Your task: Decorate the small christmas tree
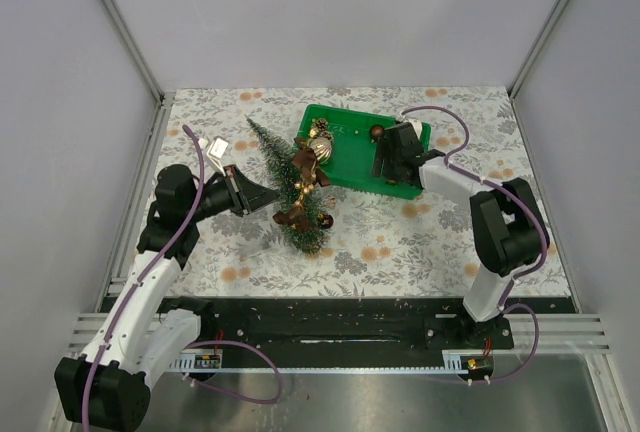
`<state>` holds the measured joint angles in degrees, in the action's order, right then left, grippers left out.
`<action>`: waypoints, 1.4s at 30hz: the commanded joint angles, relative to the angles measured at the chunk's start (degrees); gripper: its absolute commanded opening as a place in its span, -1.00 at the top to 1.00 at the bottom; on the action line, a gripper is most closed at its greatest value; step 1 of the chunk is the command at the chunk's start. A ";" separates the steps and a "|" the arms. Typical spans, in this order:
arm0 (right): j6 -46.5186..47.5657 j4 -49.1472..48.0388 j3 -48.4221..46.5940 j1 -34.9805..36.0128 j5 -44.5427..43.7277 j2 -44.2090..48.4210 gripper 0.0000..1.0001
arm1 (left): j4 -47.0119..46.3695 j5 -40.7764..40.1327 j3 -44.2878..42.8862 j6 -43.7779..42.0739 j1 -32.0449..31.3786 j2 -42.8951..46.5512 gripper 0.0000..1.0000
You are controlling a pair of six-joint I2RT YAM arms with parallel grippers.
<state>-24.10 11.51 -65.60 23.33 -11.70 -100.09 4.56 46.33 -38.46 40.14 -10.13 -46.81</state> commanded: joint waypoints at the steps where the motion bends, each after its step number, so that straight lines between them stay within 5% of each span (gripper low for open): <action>1: 3.35 3.43 -2.77 -0.04 -6.13 -3.70 -0.51 | -1.74 1.14 0.14 0.20 -0.15 0.75 1.00; 8: 3.53 3.00 -4.00 -0.04 -6.58 -6.60 -0.38 | -1.92 1.14 -0.04 0.03 -0.06 0.49 1.00; 17: 3.53 2.03 -4.01 -0.04 -6.14 -6.61 0.23 | -1.92 1.13 -0.13 0.03 -0.15 0.40 1.00; 29: 6.60 2.38 -4.00 -0.04 -5.18 8.57 0.59 | -1.92 1.14 -0.48 0.11 -0.15 0.66 1.00; 42: 1.08 -5.25 -14.28 0.57 23.37 25.91 0.60 | -1.92 0.87 -0.57 0.03 -0.24 1.63 1.00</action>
<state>-19.03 13.02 -75.88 23.31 -1.19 -76.69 4.56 46.33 -38.46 40.14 -10.13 -46.22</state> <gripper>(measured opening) 0.487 0.019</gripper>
